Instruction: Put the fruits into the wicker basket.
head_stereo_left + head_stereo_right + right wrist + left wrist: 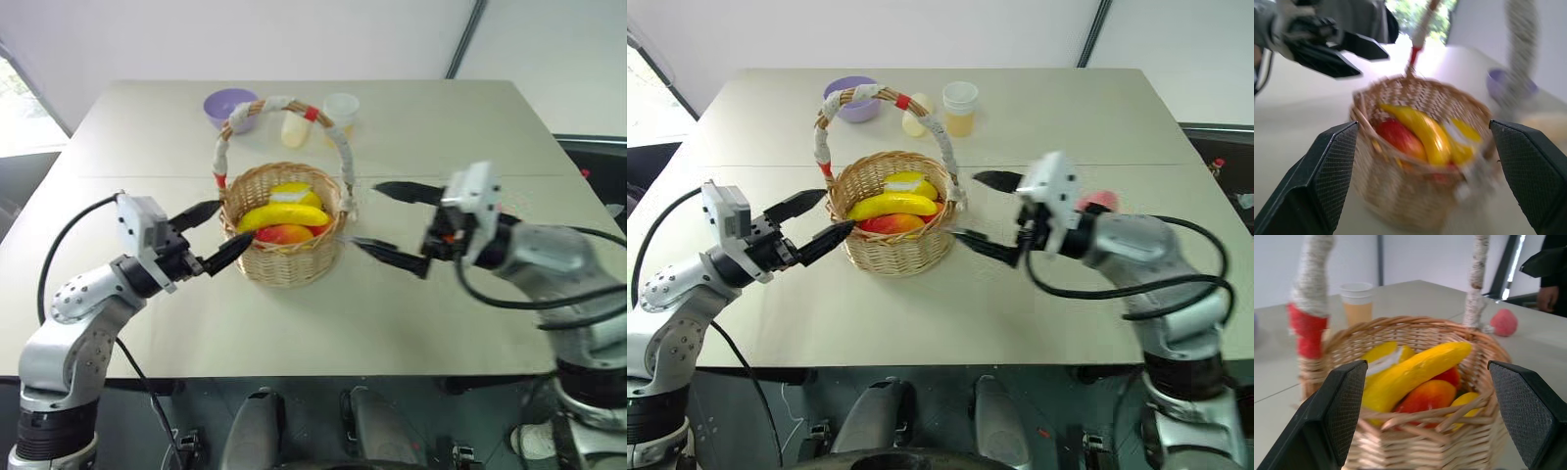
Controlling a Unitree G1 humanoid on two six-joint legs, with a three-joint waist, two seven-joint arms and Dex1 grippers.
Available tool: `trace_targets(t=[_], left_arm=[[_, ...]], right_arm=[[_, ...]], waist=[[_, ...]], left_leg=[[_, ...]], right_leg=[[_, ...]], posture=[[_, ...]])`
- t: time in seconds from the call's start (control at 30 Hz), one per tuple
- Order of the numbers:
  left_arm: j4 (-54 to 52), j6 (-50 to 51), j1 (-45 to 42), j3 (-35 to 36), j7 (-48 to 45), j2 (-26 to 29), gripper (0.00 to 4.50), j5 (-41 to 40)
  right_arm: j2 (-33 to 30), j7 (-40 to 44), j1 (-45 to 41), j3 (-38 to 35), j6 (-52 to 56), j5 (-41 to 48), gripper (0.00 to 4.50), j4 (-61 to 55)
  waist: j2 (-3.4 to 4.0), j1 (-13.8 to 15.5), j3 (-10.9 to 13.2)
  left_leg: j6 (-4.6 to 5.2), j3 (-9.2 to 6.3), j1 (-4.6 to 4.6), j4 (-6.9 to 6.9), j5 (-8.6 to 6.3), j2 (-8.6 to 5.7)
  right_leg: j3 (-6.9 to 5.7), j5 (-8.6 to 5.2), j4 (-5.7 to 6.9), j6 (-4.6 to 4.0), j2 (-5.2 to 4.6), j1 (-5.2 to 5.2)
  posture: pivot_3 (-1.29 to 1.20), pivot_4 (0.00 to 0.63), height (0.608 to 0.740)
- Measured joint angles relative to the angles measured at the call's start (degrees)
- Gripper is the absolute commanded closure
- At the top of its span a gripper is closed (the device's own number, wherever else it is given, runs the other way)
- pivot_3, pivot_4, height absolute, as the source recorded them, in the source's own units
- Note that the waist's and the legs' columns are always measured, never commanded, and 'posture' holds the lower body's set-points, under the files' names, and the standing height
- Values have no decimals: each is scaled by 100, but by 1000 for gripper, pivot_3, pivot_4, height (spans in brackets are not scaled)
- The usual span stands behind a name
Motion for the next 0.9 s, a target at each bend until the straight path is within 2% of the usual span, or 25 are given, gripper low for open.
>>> trace_targets(t=[0.07, 0.13, 0.37, 0.5, 0.7, 0.8, 0.87, 0.9], left_arm=[[-109, 39, -55, -232, -73, 0, 283, -5], [-145, 45, -212, -487, -113, -9, 283, 4], [-240, 41, -617, -1085, -56, -247, 283, 69], [-297, 41, -664, -1281, -11, -311, 283, 147], [-298, 38, -689, -1308, 16, -324, 283, 175], [-297, 32, -710, -1307, 2, -318, 283, 182], [-295, 24, -711, -1307, -28, -309, 283, 192], [-295, 19, -713, -1307, -41, -309, 283, 195]], right_arm=[[-218, -199, 160, -129, -233, -494, 54, 714], [-140, -591, 124, -150, -484, -935, 54, 1613], [661, -1848, -891, -135, -1302, -1679, 54, 4182], [844, -2157, -1292, -110, -1833, -1914, 54, 5136], [942, -2252, -1549, -101, -2016, -1995, 54, 5865], [981, -2182, -1520, -119, -1910, -1920, 898, 6031], [982, -2131, -1506, -157, -1889, -1835, 1832, 6019], [982, -2108, -1479, -180, -1889, -1824, 2134, 5957]], waist=[[0, -42, 0], [0, -107, 0], [10, -137, 3], [12, -102, 4], [12, -91, 4], [13, -95, 4], [13, -103, 4], [13, -108, 4]], left_leg=[[0, 9, 4, 0, 0, -3], [-2, 12, 5, 1, 1, -1], [-3, 12, 6, 0, 2, 2], [-3, 10, -1, 0, 3, 1], [-3, 9, 0, 0, 3, 0], [-3, 9, -1, 0, 3, 0], [-3, 8, 1, 0, 3, 1], [-3, 8, 1, 0, 3, 1]], right_leg=[[8, -3, 1, -6, 6, 0], [14, -2, 4, -5, 20, -3], [19, 8, 20, 15, 42, -10], [20, 8, 14, 15, 35, -11], [18, 8, 13, 15, 33, -9], [20, 9, 13, 16, 32, -9], [20, 9, 13, 16, 34, -9], [20, 9, 14, 16, 35, -9]], posture=[[0, 150, 740], [0, 150, 740], [0, 150, 740], [0, 150, 740], [0, 150, 740], [0, 150, 740], [0, 150, 740], [0, 150, 740]])
